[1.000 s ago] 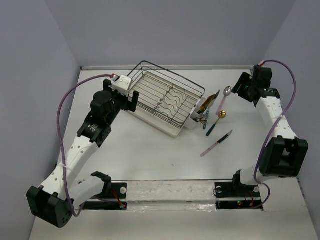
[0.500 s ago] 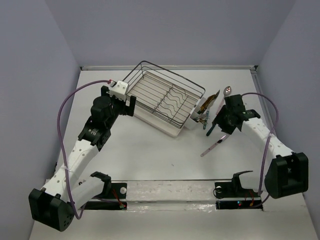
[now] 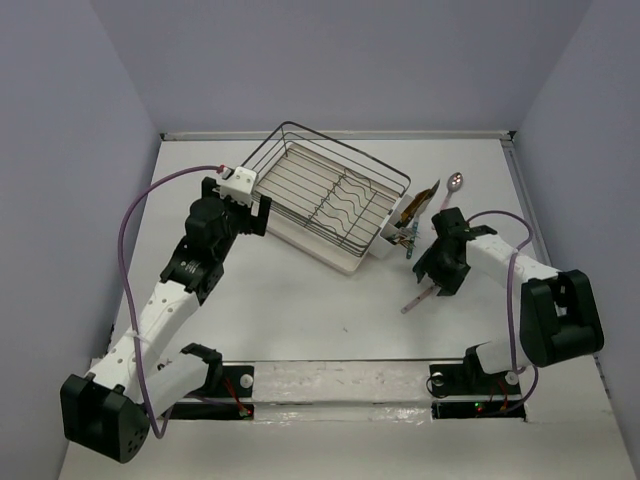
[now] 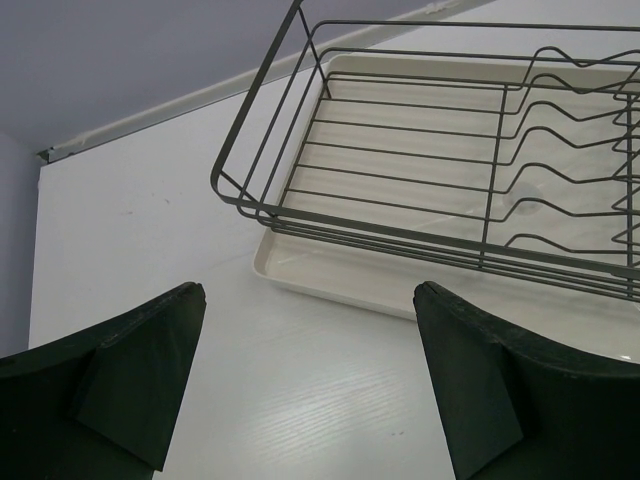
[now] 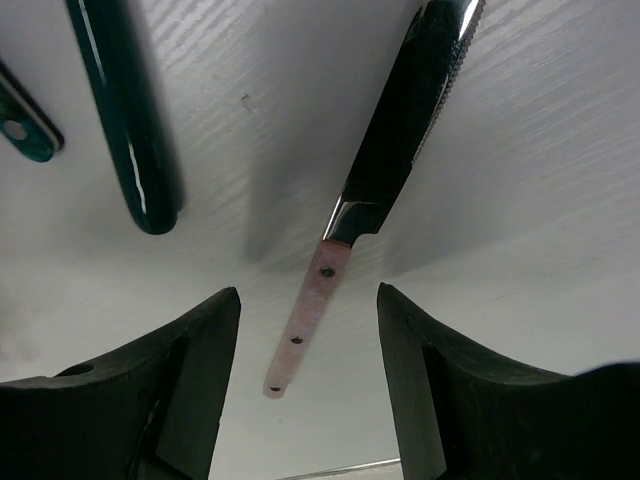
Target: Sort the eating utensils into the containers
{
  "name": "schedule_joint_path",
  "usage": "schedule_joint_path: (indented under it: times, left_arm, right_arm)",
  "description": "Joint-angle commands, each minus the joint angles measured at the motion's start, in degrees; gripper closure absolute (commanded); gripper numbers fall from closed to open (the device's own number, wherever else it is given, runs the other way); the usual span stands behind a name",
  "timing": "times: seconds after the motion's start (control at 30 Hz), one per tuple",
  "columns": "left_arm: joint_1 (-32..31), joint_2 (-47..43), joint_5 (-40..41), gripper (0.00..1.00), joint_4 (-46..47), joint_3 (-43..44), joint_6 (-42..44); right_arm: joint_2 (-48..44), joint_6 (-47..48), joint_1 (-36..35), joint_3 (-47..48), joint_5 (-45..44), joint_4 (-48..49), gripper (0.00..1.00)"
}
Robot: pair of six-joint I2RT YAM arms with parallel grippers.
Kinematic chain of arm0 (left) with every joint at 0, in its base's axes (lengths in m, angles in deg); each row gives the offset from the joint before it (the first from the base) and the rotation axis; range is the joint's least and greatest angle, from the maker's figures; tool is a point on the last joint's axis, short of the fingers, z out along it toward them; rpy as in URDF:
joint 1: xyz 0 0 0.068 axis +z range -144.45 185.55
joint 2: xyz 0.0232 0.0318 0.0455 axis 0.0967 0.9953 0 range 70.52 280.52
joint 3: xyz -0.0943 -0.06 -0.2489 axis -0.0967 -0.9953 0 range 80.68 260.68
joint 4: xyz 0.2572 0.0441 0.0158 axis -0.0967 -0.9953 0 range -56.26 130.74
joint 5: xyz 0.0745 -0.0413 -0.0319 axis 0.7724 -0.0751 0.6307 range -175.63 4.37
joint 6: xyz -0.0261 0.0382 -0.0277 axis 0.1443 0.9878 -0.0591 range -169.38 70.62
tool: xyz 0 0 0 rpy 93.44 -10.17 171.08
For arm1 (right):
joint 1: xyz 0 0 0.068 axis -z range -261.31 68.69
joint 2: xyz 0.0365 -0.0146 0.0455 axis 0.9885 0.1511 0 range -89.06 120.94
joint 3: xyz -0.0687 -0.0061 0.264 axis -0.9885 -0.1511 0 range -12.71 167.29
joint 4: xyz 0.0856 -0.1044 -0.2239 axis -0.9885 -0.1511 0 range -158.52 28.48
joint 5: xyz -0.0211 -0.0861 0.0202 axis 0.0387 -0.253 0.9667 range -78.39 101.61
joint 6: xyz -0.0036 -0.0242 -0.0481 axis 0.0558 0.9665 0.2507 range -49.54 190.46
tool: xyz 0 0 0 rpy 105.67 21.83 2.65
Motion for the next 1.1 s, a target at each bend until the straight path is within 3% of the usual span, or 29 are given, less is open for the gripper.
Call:
schedule_joint_path:
  times: [0.0,0.2,0.3,0.33,0.37,0.77,1.07]
  left_arm:
    - [0.3,0.7,1.6,0.01,4.2,-0.1,1.4]
    - [0.3,1.1,1.9,0.01,4.6,-0.4,2.2]
    - [0.3,0.7,2.5,0.01,5.1,-0.6,2.6]
    - [0.3,0.6,2.6,0.01,5.2,-0.8,2.8]
    - [0.3,0.6,2.8,0.01,5.5,-1.0,3.0]
    - [0.3,-0.8,4.4,0.01,6.7,-1.8,4.7]
    - [0.9,-1.1,5.4,0.01,5.7,0.1,4.7]
  right_arm:
    - [2.1,-0.8,0.2,-1.1,1.2,2.4,0.37]
    - [4.7,-2.7,0.2,-3.0,1.0,6.3,0.43]
    - [5.4,-3.0,0.2,-3.6,0.8,6.5,0.71]
    - [5.1,-3.3,0.2,-3.9,0.5,6.4,0.94]
    - [4.7,-3.5,0.2,-4.1,0.2,6.5,1.00]
    - [-3.4,-5.1,3.0,-7.2,-3.2,9.3,1.00]
    - [-18.7,0.9,3.5,4.7,-23.3,2.2,1.00]
